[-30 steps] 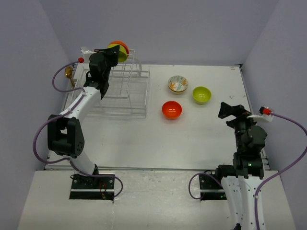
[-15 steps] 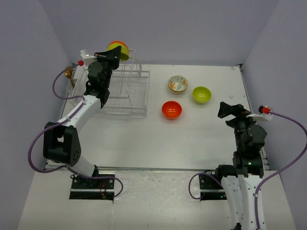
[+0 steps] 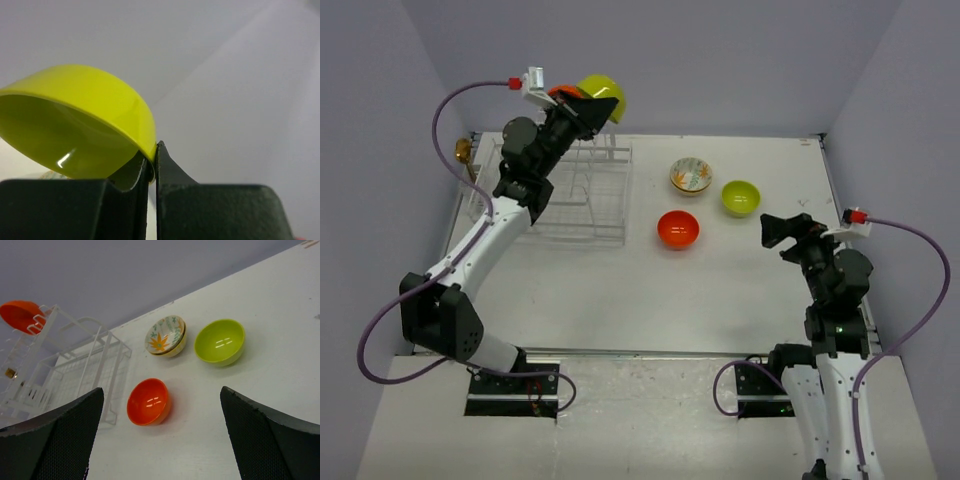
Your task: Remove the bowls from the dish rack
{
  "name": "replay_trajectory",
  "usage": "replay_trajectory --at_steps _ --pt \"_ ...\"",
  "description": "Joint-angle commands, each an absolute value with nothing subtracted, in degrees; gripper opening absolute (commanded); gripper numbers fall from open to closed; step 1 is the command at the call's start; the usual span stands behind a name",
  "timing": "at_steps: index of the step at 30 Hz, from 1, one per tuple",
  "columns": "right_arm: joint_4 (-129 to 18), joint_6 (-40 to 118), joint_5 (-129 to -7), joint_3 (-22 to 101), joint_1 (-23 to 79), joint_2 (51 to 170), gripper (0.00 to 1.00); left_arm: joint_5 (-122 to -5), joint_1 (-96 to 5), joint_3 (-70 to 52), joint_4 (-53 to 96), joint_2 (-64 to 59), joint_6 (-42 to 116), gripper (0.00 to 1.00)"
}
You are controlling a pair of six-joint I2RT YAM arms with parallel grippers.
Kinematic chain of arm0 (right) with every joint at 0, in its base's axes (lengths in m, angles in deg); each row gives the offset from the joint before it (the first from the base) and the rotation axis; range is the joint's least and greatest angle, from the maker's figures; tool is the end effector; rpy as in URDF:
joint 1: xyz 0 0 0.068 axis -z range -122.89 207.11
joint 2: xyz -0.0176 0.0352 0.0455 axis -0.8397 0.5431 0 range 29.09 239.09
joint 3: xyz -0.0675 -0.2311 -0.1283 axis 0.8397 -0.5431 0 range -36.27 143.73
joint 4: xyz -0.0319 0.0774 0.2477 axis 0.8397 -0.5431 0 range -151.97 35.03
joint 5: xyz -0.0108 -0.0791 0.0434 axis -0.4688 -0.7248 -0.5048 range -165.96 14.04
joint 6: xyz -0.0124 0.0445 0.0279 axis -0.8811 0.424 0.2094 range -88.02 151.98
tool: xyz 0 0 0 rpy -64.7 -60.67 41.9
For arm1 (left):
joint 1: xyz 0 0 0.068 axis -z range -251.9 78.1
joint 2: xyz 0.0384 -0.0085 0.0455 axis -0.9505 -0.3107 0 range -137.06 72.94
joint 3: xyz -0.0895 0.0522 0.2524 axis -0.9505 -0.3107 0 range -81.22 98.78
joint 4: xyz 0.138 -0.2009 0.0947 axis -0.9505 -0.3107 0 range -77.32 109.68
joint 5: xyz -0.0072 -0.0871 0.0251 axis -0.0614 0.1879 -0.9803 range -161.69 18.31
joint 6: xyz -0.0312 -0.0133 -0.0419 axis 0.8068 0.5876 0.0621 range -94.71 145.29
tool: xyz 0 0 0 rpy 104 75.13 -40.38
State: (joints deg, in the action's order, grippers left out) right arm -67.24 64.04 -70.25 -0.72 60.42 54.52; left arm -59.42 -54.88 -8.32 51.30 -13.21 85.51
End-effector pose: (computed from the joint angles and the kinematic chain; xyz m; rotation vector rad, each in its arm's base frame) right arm 0.1216 -0.0035 0.3248 0.4195 1.5733 0.4673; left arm 0.3399 -0.1121 0.4135 -0.3109 1.3331 -1.2847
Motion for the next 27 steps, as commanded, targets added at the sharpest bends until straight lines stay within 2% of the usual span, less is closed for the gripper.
replay_trajectory --at_steps 1,2,5,7,8,10,12,14,23,27 --pt "-64.11 63.97 -58.15 2.92 60.36 58.34 0.99 -47.69 -46.19 -0.54 34.41 -5.57 58.08 0.0" --pt "-65.06 64.41 -56.9 4.06 60.36 59.57 0.99 -49.27 -44.15 -2.1 28.09 -3.98 54.07 0.0" --pt "-70.25 66.7 -48.65 11.09 60.27 66.16 0.99 -53.4 -37.64 -9.31 23.04 2.09 44.2 0.0" --pt "-77.53 65.39 -44.17 22.04 59.4 72.2 0.99 -55.68 -32.54 -12.21 16.39 4.21 36.31 0.0" --pt "-80.51 64.51 -44.49 22.09 59.39 73.98 0.99 -57.0 -30.44 -12.92 14.34 4.47 36.27 0.0" --pt "-88.32 60.82 -47.12 29.89 56.33 76.62 0.99 -60.59 -23.7 -13.28 9.6 3.86 29.88 0.0" --pt "-92.47 57.67 -52.04 35.77 51.5 79.27 0.99 -67.46 -14.74 -13.02 0.9 1.85 20.76 0.0" --pt "-98.19 56.07 -54.51 39.04 49.12 81.11 0.99 -76.21 -9.87 -12.76 -5.59 0.09 17.04 0.0" --pt "-113.23 48.42 -61.8 44.51 41.57 88.59 0.97 -69.07 -2.12 -3.62 -20.13 -9.41 6.57 0.0" --pt "-116.22 47.63 -61.9 42.93 36.11 90.78 0.89 -68.62 -0.19 -0.19 -23.03 -13.44 2.44 0.0"
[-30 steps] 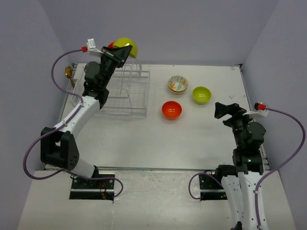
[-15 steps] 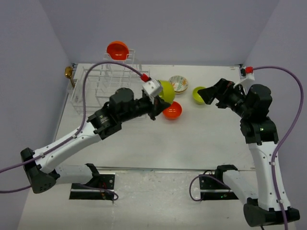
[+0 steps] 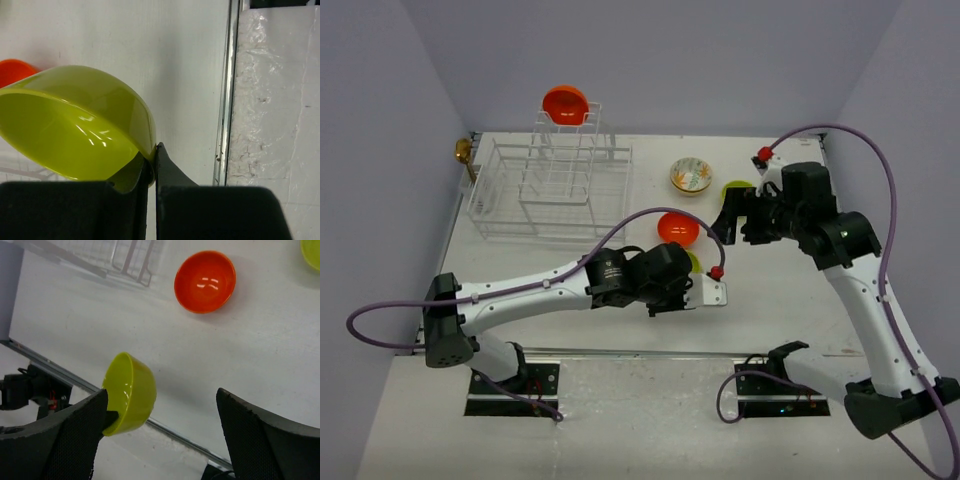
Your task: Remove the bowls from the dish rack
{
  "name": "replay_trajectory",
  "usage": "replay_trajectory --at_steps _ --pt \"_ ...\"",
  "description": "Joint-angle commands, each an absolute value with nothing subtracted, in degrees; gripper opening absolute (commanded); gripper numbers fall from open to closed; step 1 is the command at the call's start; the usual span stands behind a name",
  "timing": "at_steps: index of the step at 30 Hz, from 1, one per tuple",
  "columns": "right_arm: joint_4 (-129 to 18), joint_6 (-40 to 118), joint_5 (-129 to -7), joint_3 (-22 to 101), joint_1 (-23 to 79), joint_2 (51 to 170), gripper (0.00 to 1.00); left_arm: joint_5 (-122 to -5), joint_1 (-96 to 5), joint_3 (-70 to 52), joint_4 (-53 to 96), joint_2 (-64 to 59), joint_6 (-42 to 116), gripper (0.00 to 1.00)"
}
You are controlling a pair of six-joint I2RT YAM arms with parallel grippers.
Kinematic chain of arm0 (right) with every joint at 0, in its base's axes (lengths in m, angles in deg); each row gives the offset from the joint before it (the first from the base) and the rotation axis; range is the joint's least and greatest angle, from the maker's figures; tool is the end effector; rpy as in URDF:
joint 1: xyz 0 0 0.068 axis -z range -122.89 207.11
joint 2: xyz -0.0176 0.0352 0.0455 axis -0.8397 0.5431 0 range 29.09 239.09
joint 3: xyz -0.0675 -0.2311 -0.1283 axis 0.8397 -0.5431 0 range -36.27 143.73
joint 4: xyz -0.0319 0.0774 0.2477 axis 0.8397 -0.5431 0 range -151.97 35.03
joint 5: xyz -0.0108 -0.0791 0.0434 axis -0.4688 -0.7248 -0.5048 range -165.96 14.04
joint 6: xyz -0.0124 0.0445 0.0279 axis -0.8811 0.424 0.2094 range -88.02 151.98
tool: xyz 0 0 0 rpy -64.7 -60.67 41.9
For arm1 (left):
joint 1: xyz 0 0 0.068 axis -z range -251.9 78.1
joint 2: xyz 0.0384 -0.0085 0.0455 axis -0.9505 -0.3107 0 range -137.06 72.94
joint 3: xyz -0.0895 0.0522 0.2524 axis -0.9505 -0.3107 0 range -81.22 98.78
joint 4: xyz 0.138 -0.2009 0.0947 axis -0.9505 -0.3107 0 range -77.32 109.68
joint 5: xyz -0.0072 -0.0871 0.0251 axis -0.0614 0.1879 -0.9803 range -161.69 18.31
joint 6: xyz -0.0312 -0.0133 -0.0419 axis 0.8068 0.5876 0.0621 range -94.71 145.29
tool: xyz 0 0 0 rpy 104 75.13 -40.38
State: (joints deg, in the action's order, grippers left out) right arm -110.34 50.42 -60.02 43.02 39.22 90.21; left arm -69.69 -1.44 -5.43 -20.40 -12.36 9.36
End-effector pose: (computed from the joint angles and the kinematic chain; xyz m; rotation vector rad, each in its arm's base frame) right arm 0.1805 0.0686 0.4126 -0.1467 2.2663 0.6520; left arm 0.1061 -0.3030 0.3119 1.7169 1.8055 -0.4588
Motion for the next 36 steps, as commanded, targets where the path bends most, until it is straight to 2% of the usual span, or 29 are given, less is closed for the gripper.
replay_trajectory --at_steps 1,5,6,8,9,12,13,14,15,16,19,22,24,25,27,28,29,30,31,32,35,36 --pt "-116.75 47.54 -63.12 42.58 34.88 92.01 0.88 -68.79 0.08 1.3 -24.43 -14.24 2.09 0.0" --pt "-115.79 48.06 -64.62 38.11 30.57 92.98 0.84 -68.96 0.7 5.79 -28.65 -19.24 0.16 0.0" --pt "-115.09 47.98 -64.36 37.39 30.3 93.16 0.81 -69.14 0.7 6.4 -29.27 -19.87 -0.2 0.0" --pt "-114.65 47.54 -63.22 35.55 29.08 93.86 0.69 -69.67 0.7 7.63 -30.06 -21.01 -1.25 0.0" --pt "-114.64 47.28 -63.13 35.11 28.46 94.39 0.54 -69.85 0.7 8.6 -30.94 -21.19 -1.69 0.0" --pt "-115.7 47.01 -65.06 34.49 26.7 96.5 0.27 -71.43 0.61 9.3 -30.51 -20.93 -2.49 0.0" --pt "-115.7 47.19 -65.41 34.49 26.35 96.85 0.1 -71.43 0.52 9.57 -30.33 -20.75 -2.57 0.0" --pt "-115.7 47.36 -65.5 34.31 26.17 97.2 0.08 -71.34 0.61 9.66 -30.07 -20.4 -2.84 0.0" --pt "-115.0 47.54 -65.24 34.14 25.99 97.2 0.11 -71.34 0.61 10.01 -29.89 -20.05 -3.01 0.0" --pt "-114.47 47.71 -64.89 33.79 25.73 97.12 0.23 -70.99 0.61 10.01 -29.54 -19.87 -3.19 0.0" --pt "-112.63 48.68 -64.01 32.21 25.38 97.11 0.29 -70.81 0.61 9.31 -28.84 -19.17 -3.54 0.0" --pt "-111.39 49.21 -63.57 31.15 25.12 97.64 0.29 -71.43 0.52 8.34 -28.13 -18.82 -3.54 0.0" --pt "-110.52 49.3 -63.22 30.88 25.03 98.25 0.12 -71.43 0.52 7.73 -27.35 -18.64 -3.46 0.0" --pt "-109.73 49.47 -63.22 30.71 25.03 98.26 0.0 -71.43 0.61 7.64 -26.82 -18.47 -3.45 0.0" --pt "-109.2 49.82 -63.57 30.79 24.94 98.17 0.0 -74.39 0.61 7.46 -26.55 -18.55 -3.28 0.01" --pt "-108.93 50.35 -64.61 31.32 24.94 98.0 0.0 -76.07 0.61 7.38 -26.29 -18.47 -2.06 0.1" --pt "-108.06 50.7 -65.32 31.58 25.03 97.65 0.0 -78.61 0.61 6.68 -24.72 -18.2 -1.27 0.29" --pt "-107.27 51.14 -67.15 31.76 25.11 96.69 0.0 -84.12 0.52 5.98 -23.31 -17.68 0.48 0.38" --pt "-106.13 52.19 -68.3 31.76 25.2 96.24 0.0 -86.44 0.61 5.1 -21.65 -15.93 1.2 0.61" --pt "-103.86 52.81 -69.36 31.76 25.46 96.15 0.0 -89.07 0.52 3.18 -18.41 -14.7 1.9 0.99" --pt "-99.1 55.18 -70.25 31.94 30.37 97.37 0.0 -91.81 0.52 -0.18 -13.04 -8.2 5.59 1.0" --pt "-97.7 55.88 -69.73 31.85 35.09 97.9 0.0 -94.26 0.52 -1.23 -11.88 -6.27 6.73 1.0"
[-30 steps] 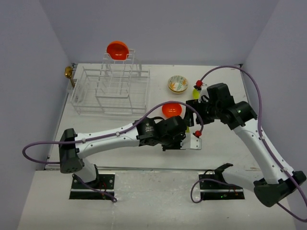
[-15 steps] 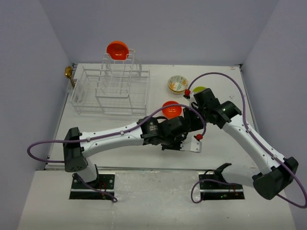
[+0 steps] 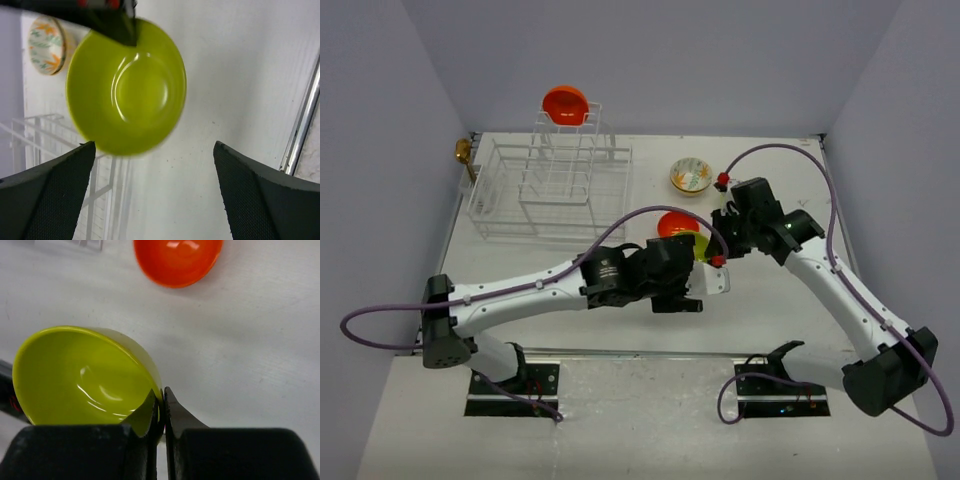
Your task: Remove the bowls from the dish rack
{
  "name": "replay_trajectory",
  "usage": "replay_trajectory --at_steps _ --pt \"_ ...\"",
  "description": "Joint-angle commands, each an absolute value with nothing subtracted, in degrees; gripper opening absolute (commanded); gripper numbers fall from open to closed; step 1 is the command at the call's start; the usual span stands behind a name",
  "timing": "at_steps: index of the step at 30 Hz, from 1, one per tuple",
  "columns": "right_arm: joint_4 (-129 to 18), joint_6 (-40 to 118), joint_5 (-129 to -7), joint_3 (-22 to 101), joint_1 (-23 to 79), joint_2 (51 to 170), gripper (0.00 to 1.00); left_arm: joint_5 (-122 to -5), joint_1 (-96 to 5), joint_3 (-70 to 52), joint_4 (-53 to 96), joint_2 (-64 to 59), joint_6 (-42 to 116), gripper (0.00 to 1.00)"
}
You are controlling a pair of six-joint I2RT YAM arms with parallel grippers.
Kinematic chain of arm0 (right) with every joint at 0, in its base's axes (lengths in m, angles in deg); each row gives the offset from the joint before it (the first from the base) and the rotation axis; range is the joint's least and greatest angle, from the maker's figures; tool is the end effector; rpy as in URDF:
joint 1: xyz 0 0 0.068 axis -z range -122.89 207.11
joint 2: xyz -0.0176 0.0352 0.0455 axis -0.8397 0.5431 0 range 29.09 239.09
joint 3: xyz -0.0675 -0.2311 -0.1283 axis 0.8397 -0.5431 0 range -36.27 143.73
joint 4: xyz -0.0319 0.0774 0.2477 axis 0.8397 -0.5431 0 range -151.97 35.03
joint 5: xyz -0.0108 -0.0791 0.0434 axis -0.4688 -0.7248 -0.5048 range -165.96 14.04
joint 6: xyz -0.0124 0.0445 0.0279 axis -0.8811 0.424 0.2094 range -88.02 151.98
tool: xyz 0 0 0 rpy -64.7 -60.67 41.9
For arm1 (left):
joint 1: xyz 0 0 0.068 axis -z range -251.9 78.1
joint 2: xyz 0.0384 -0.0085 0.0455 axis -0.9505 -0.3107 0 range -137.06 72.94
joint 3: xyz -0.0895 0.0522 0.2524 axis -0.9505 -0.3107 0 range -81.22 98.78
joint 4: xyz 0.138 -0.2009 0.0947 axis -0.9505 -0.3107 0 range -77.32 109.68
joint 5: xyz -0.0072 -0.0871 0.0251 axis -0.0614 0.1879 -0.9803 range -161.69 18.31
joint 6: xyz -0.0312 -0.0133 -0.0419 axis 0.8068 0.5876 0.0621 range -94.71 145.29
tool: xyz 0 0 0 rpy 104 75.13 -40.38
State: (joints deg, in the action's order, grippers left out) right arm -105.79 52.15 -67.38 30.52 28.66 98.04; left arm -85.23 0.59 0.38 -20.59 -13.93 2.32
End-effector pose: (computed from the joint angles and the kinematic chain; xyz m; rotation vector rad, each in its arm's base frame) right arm 0.2067 0.1181 0.3233 -0.2493 2.5510 0.5283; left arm 0.1075 -0.3134 0.3369 1.6549 1.6578 -0.1484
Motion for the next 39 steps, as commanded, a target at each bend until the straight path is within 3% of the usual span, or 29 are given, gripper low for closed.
replay_trajectory --at_steps 1,6,9,15,21,39 --pt "-96.03 57.37 -69.2 32.02 37.74 99.3 0.0 -95.67 0.61 -2.02 -11.0 -2.51 9.35 1.0" --pt "-85.22 63.96 -72.44 33.78 51.1 104.75 0.0 -117.42 0.43 -8.17 -9.15 7.45 21.31 1.0" --pt "-83.09 66.7 -75.77 37.55 54.81 112.74 0.0 -122.74 -0.44 -13.09 -9.06 14.74 29.31 1.0" --pt "-84.41 66.7 -79.11 47.48 56.84 126.36 0.0 -117.59 -0.71 -19.95 -9.59 29.41 38.28 1.0" --pt "-85.46 66.09 -78.95 52.4 60.09 133.84 0.0 -114.32 -0.71 -22.06 -11.52 34.17 38.91 1.0" --pt "-86.52 62.66 -77.46 52.77 60.18 137.28 0.02 -114.14 -0.71 -24.53 -10.38 36.82 38.03 1.0"
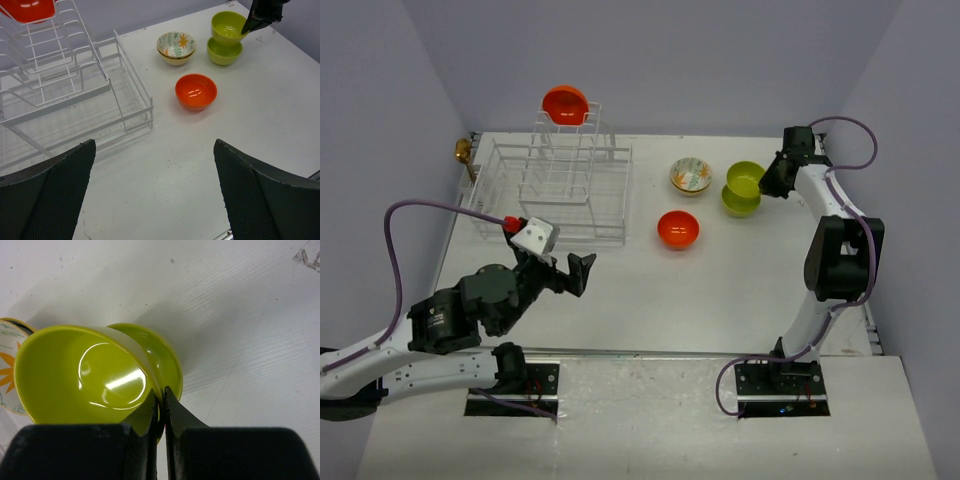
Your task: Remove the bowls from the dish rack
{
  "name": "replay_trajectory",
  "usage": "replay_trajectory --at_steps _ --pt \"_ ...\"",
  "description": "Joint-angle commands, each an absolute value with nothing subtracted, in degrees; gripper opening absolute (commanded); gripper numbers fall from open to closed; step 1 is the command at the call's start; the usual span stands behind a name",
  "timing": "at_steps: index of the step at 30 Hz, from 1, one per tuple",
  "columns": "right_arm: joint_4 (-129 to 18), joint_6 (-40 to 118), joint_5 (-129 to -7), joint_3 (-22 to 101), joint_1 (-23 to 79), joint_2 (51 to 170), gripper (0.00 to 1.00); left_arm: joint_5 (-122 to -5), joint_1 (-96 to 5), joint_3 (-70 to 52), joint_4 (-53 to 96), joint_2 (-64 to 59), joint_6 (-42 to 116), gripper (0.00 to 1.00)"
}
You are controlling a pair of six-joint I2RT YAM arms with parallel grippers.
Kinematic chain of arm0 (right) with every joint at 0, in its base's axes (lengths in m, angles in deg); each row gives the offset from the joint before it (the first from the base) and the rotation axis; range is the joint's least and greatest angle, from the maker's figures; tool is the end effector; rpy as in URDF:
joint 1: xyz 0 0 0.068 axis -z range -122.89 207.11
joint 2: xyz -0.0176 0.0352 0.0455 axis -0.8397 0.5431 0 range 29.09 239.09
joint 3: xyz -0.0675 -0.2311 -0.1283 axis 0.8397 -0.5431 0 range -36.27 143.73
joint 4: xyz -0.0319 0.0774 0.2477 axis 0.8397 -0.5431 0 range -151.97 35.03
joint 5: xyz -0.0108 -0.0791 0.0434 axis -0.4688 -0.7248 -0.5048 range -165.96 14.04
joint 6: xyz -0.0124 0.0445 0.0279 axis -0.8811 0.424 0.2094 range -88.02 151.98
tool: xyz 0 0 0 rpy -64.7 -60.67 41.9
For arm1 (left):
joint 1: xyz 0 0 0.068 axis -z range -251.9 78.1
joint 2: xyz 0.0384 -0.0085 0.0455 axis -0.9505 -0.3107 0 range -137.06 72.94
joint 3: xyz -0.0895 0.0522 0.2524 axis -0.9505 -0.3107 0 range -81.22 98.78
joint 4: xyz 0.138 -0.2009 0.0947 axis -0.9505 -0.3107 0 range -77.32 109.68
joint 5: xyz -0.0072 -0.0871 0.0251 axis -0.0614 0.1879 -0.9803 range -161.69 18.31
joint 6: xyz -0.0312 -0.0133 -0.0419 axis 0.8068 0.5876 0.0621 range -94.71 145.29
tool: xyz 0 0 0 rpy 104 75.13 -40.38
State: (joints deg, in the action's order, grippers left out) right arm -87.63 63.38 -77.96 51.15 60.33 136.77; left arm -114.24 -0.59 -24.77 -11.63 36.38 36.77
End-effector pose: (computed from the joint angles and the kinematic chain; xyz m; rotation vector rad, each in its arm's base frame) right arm 0.4161 -0.0247 0.2489 0.7580 2.3834 0.1618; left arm 0.0599 -0.1024 0.3908 0.3678 1.6952 -0.4115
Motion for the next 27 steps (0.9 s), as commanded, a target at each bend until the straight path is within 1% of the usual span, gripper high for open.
replay_trajectory --at_steps 1,20,24,26,27 --pt "-86.52 62.66 -77.37 52.68 60.1 137.28 0.02 -114.15 -0.71 -24.53 -10.12 36.99 37.94 1.0" --pt "-85.99 61.95 -73.77 51.19 60.45 139.83 0.06 -113.71 -0.71 -26.46 -8.27 37.7 38.03 1.0" --pt "-85.99 61.78 -73.76 51.1 60.45 139.83 0.1 -112.83 -0.71 -26.81 -8.18 37.7 38.12 1.0" --pt "-85.99 61.95 -73.76 50.92 60.45 139.66 0.16 -112.48 -0.71 -26.99 -8.44 37.7 38.2 1.0" --pt "-85.99 61.95 -73.76 50.83 60.53 139.48 0.21 -112.48 -0.71 -26.99 -8.53 37.78 38.21 1.0"
